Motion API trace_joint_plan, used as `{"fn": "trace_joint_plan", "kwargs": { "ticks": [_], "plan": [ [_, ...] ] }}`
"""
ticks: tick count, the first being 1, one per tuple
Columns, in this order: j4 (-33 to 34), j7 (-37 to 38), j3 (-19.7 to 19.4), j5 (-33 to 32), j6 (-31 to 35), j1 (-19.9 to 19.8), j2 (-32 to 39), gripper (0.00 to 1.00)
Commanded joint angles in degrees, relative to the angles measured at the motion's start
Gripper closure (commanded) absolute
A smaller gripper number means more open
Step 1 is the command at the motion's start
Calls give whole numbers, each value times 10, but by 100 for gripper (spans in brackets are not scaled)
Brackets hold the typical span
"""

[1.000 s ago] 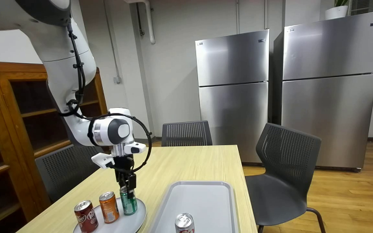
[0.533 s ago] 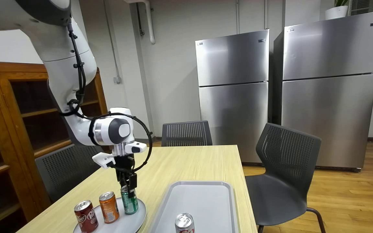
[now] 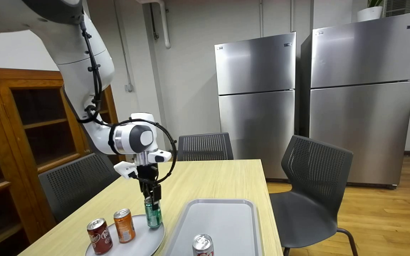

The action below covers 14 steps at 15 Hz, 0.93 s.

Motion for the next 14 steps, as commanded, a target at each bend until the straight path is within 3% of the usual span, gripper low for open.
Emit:
{"fn": "trace_joint_plan", "kwargs": {
  "ticks": [1,14],
  "plan": [
    [23,-7,-5,9,-23,-18,-10,62],
    [75,2,-37,2,-32,-37,5,62]
  ]
}}
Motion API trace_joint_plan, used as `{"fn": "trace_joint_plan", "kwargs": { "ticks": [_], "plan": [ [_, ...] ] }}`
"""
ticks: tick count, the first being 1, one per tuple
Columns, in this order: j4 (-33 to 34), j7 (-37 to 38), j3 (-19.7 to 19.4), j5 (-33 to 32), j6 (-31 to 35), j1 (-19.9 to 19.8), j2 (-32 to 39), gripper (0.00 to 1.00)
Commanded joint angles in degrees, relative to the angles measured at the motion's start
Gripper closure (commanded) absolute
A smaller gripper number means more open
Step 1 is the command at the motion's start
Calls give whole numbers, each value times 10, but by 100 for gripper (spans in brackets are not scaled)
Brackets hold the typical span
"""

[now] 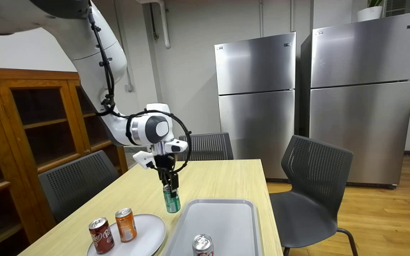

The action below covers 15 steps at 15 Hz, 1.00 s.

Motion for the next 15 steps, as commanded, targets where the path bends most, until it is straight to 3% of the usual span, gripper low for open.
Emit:
{"fn": "trace_joint_plan", "kwargs": {
  "ticks": [1,15],
  "plan": [
    [35,3,-8,4,-30,-15,9,62],
    [136,10,-31,17,-49,-59,104,62]
  ]
}}
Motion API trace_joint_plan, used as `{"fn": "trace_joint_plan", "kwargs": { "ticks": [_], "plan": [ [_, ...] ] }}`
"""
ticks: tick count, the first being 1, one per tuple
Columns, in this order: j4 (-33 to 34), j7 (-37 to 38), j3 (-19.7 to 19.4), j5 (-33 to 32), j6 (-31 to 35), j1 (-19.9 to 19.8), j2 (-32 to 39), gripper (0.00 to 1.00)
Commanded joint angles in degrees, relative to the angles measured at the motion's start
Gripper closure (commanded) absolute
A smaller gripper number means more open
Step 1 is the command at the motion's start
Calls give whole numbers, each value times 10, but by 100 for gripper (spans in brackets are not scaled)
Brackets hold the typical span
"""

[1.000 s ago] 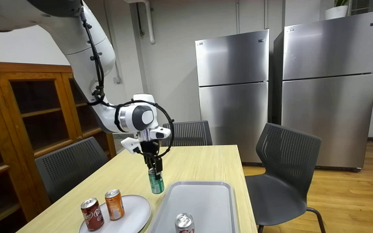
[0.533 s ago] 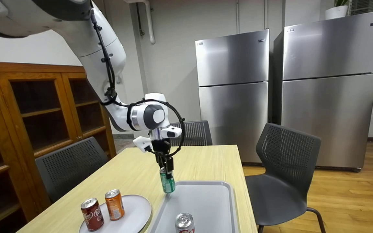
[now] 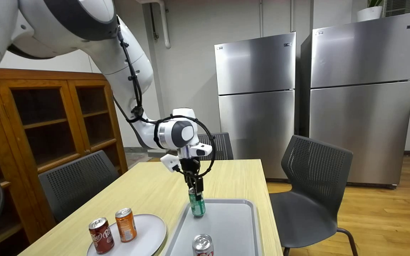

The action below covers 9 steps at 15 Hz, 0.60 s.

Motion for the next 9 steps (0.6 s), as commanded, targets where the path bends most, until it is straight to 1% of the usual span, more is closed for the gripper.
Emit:
{"fn": "trace_joint_plan", "kwargs": {
  "ticks": [1,7,8,9],
  "plan": [
    [41,8,-3,14,-30,-5,22,62],
    [52,4,-6,18,-34,-7,31,62],
    [52,1,-5,19,-39,-8,29,13],
    [51,2,-6,18,-41,-7,28,10]
  ]
}}
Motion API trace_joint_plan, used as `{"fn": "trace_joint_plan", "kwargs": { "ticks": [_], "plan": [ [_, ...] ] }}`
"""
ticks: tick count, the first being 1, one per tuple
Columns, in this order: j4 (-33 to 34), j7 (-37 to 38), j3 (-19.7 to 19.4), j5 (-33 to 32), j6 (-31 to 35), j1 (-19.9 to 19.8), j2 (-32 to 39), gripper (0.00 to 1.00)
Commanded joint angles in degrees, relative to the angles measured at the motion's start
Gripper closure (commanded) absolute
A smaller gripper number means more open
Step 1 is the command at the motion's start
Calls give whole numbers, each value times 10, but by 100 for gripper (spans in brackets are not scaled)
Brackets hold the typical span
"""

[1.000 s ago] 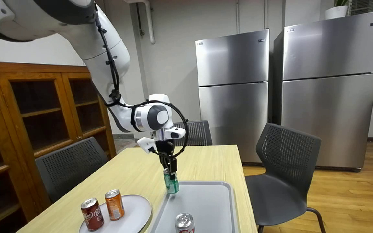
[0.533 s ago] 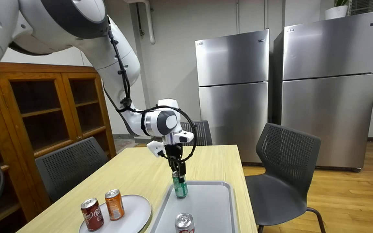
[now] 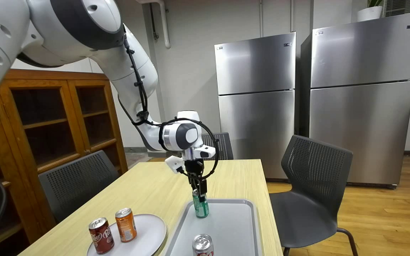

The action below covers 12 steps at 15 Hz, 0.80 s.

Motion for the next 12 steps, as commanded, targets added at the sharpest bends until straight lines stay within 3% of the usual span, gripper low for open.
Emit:
{"fn": "trace_joint_plan", "kwargs": {
  "ticks": [1,2,12],
  "plan": [
    [14,-2,1,8,-33,-3,-7,4],
    [12,-3,1,7,-34,-2,-12,0],
    [-50,-23,1,-10,-21,2,-101,0]
  ]
}}
